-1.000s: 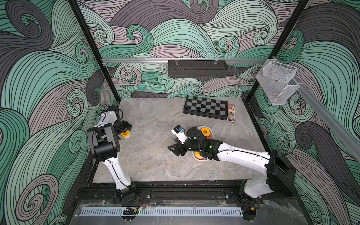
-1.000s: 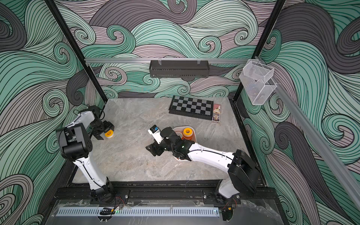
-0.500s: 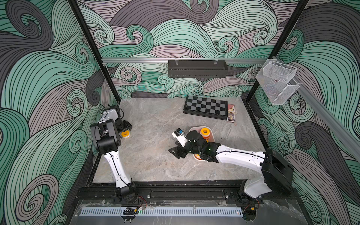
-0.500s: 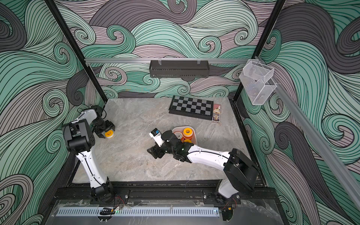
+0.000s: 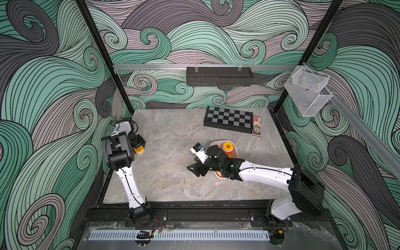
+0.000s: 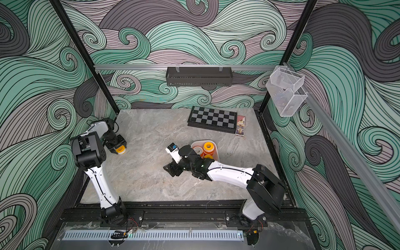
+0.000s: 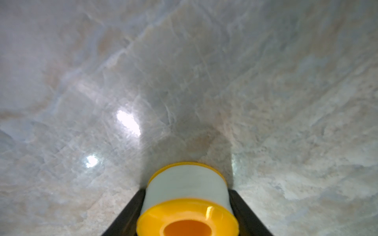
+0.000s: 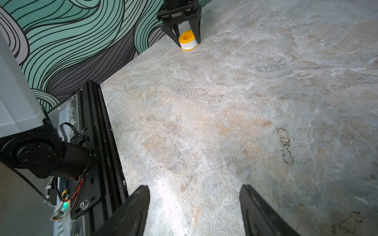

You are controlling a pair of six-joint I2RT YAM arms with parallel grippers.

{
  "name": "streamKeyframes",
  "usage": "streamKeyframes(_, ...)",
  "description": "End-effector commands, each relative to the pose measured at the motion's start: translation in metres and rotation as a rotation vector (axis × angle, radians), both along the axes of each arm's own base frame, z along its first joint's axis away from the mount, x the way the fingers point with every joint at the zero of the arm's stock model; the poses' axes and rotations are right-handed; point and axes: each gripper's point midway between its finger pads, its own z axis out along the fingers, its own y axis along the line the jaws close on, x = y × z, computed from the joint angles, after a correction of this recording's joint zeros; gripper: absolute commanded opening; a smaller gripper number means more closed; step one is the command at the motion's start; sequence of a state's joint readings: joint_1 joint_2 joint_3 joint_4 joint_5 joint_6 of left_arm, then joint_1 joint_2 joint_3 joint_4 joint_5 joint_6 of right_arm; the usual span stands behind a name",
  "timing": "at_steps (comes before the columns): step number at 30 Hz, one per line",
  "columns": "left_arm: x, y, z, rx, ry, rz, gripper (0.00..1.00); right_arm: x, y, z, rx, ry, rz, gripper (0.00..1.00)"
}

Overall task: Put the sealing tape into the storage box
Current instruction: Pick up the sealing tape at the center of the board, then place the sealing tape in the storage box.

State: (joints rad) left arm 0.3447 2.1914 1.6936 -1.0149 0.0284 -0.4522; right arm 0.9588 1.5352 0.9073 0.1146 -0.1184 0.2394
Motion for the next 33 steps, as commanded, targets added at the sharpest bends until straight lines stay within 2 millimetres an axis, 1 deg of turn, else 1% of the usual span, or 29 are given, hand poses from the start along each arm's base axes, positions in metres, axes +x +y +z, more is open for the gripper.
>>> streamKeyframes(1,0.001,-0.012,0.016,-0.009,0.001,-0.020,0.59,-0.001,0.002,0.008,0.028,-0.001,0.011,0.73)
streamKeyframes(3,0.004,-0.023,0.027,-0.013,-0.011,-0.044,0.58,-0.003,0.001,0.010,0.032,-0.001,0.016,0.73)
streamKeyframes(5,0.006,-0.040,0.039,-0.020,-0.023,-0.081,0.58,-0.004,-0.004,0.014,0.026,-0.016,0.011,0.73)
streamKeyframes(8,0.010,-0.079,0.060,-0.021,-0.049,-0.180,0.58,-0.002,-0.019,0.020,0.002,-0.051,-0.016,0.73)
streamKeyframes(11,0.015,-0.135,0.082,-0.073,-0.096,-0.327,0.58,-0.002,-0.046,0.022,-0.013,-0.066,-0.068,0.72)
streamKeyframes(14,0.015,-0.192,0.106,-0.085,-0.128,-0.476,0.58,0.002,-0.087,0.021,-0.016,-0.097,-0.176,0.72)
streamKeyframes(16,0.012,-0.232,0.122,-0.092,-0.164,-0.570,0.58,0.003,-0.118,0.019,-0.014,-0.115,-0.255,0.72)
streamKeyframes(19,0.005,-0.294,0.141,-0.111,-0.220,-0.695,0.59,0.004,-0.167,0.012,-0.033,-0.150,-0.401,0.72)
streamKeyframes(21,-0.001,-0.333,0.149,-0.112,-0.247,-0.777,0.59,0.003,-0.195,0.006,-0.029,-0.160,-0.493,0.71)
streamKeyframes(22,-0.005,-0.350,0.152,-0.108,-0.255,-0.808,0.59,0.002,-0.209,0.003,-0.022,-0.168,-0.540,0.71)
streamKeyframes(24,-0.009,-0.379,0.155,-0.116,-0.273,-0.854,0.59,-0.002,-0.229,-0.001,-0.005,-0.188,-0.603,0.71)
streamKeyframes(27,-0.014,-0.416,0.158,-0.101,-0.304,-0.926,0.58,-0.009,-0.249,-0.007,-0.001,-0.223,-0.657,0.69)
streamKeyframes(29,-0.016,-0.439,0.155,-0.101,-0.315,-0.970,0.59,-0.011,-0.258,-0.009,0.015,-0.237,-0.694,0.69)
streamKeyframes(30,-0.017,-0.449,0.149,-0.105,-0.311,-0.986,0.59,-0.011,-0.260,-0.008,0.024,-0.247,-0.698,0.69)
streamKeyframes(33,-0.021,-0.470,0.133,-0.104,-0.273,-1.014,0.58,-0.010,-0.266,-0.009,0.021,-0.259,-0.734,0.69)
